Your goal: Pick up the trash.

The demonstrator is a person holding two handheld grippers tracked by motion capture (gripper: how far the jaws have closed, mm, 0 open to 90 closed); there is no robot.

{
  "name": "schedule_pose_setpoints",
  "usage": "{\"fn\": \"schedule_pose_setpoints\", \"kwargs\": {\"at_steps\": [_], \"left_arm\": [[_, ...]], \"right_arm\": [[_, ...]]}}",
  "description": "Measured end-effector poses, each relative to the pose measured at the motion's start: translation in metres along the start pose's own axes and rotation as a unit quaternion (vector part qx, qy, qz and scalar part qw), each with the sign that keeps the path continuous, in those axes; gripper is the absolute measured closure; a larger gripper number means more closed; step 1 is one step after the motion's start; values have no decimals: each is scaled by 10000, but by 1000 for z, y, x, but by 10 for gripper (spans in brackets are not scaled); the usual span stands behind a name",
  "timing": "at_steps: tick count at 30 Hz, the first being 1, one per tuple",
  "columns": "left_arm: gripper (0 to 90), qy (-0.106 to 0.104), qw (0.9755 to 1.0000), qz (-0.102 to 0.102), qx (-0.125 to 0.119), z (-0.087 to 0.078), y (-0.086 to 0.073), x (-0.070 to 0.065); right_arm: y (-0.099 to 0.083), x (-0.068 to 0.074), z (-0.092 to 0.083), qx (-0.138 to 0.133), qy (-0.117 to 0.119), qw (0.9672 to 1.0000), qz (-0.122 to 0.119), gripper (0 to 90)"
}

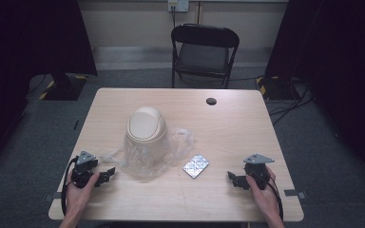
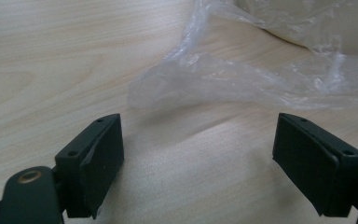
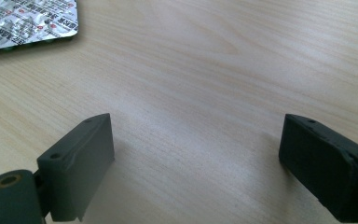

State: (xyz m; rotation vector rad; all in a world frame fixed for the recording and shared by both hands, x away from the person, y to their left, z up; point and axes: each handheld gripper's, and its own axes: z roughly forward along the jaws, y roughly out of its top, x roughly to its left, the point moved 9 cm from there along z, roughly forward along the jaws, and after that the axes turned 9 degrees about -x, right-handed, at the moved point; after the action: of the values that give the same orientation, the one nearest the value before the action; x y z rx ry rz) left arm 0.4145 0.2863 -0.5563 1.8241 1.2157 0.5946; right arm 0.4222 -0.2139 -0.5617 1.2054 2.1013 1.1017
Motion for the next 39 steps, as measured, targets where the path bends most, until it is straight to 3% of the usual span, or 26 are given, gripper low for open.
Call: {"fn": "schedule_pose_setpoints", "kwargs": {"at_steps": [5, 8, 9, 11, 14, 15, 19, 22, 24, 31, 33, 35, 37, 39], "left_arm": [[172, -205, 9995, -195, -144, -9, 4, -5], [198, -76, 9997, 168, -159, -19, 12, -8], [209, -129, 9995, 199, -232, -21, 16, -11], [209, -272, 9987, 174, -382, -25, 25, -17], [209, -316, 9982, 204, -470, -27, 31, -21], [208, -456, 9974, 179, -529, -29, 36, -26], [209, -654, 9957, 128, -649, -32, 46, -36], [217, -656, 9955, 239, -635, -33, 51, -40], [224, -681, 9954, 201, -649, -34, 54, -42], [238, -974, 9923, 216, -733, -36, 68, -56], [238, -1209, 9893, 172, -799, -41, 76, -62], [238, -1174, 9891, 193, -870, -45, 82, -63], [238, -1332, 9866, 177, -925, -46, 86, -68], [237, -1373, 9860, 232, -918, -46, 88, -72]], "right_arm": [[0, 0, 0, 1, -1, 10000, 0, 94], [0, 0, 0, 1, 0, 10000, 0, 94], [0, 0, 0, 0, 0, 10000, 0, 94], [0, 0, 0, 0, -2, 10000, -1, 94], [0, 0, 0, 0, 0, 10000, 1, 94], [0, 0, 0, 0, 0, 10000, 0, 94], [0, 0, 0, 0, 0, 10000, 0, 94], [0, 0, 0, 0, -1, 10000, -1, 94], [0, 0, 0, 1, -1, 10000, -2, 95], [0, 0, 0, 0, 0, 10000, -1, 94], [0, 0, 0, 1, 0, 10000, 0, 94], [0, 0, 0, 0, -2, 10000, 0, 94], [0, 0, 0, 1, 0, 10000, 1, 94], [0, 0, 0, 1, -2, 10000, 1, 94]]}}
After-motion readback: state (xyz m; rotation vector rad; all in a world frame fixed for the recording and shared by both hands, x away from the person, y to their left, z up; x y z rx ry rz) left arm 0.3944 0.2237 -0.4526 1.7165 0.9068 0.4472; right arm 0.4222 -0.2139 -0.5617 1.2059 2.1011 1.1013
